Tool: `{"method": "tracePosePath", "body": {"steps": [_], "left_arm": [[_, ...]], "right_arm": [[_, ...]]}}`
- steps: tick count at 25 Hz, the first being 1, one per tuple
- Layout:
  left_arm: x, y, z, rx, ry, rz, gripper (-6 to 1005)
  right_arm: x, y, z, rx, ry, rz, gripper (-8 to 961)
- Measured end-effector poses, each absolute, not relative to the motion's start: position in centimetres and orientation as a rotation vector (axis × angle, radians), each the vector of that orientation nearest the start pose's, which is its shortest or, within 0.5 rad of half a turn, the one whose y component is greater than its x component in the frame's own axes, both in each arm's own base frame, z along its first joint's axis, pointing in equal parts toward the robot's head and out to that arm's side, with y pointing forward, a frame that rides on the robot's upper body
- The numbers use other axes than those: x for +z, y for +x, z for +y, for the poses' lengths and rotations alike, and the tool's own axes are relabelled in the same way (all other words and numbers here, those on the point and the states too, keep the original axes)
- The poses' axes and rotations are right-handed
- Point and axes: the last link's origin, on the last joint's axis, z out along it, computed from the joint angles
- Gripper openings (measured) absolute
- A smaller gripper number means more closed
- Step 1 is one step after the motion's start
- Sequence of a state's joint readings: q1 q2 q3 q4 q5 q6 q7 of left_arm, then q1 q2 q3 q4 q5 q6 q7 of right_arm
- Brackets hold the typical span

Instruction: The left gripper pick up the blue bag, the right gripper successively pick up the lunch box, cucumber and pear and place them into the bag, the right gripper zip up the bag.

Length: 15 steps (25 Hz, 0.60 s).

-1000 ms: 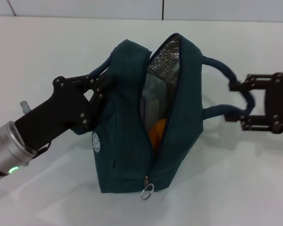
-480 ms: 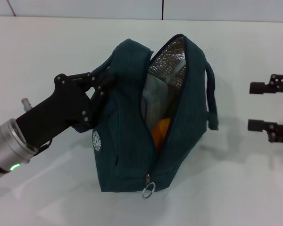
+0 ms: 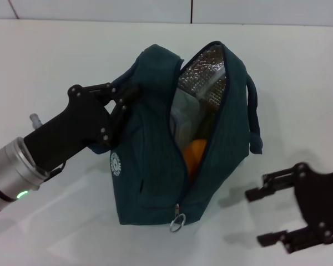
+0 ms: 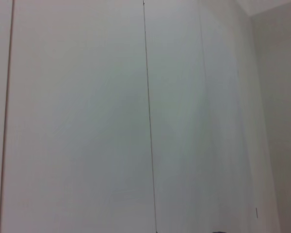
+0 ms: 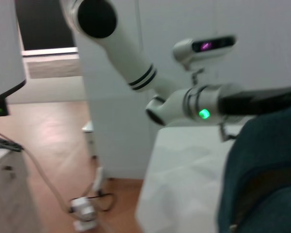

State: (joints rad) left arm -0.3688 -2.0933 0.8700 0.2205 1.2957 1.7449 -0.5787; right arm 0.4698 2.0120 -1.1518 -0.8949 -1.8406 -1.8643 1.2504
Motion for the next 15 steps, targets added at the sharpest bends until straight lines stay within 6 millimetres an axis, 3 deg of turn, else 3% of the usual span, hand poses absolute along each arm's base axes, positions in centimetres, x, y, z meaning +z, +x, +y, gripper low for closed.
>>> {"method": "tracePosePath", "body": {"steps": [7, 15], "left_arm": [[-2.3, -26.5, 26.2, -1.239, -2.211, -0.156, 34], [-2.6, -26.2, 26.4, -1.253, -2.217, -0.161, 34]], "right_arm": [[-3.6, 20.8, 28.7, 0.639, -3.316, 0.010, 651], [-7.4, 19.8, 29.3, 0.601, -3.298, 0.066, 651]]}}
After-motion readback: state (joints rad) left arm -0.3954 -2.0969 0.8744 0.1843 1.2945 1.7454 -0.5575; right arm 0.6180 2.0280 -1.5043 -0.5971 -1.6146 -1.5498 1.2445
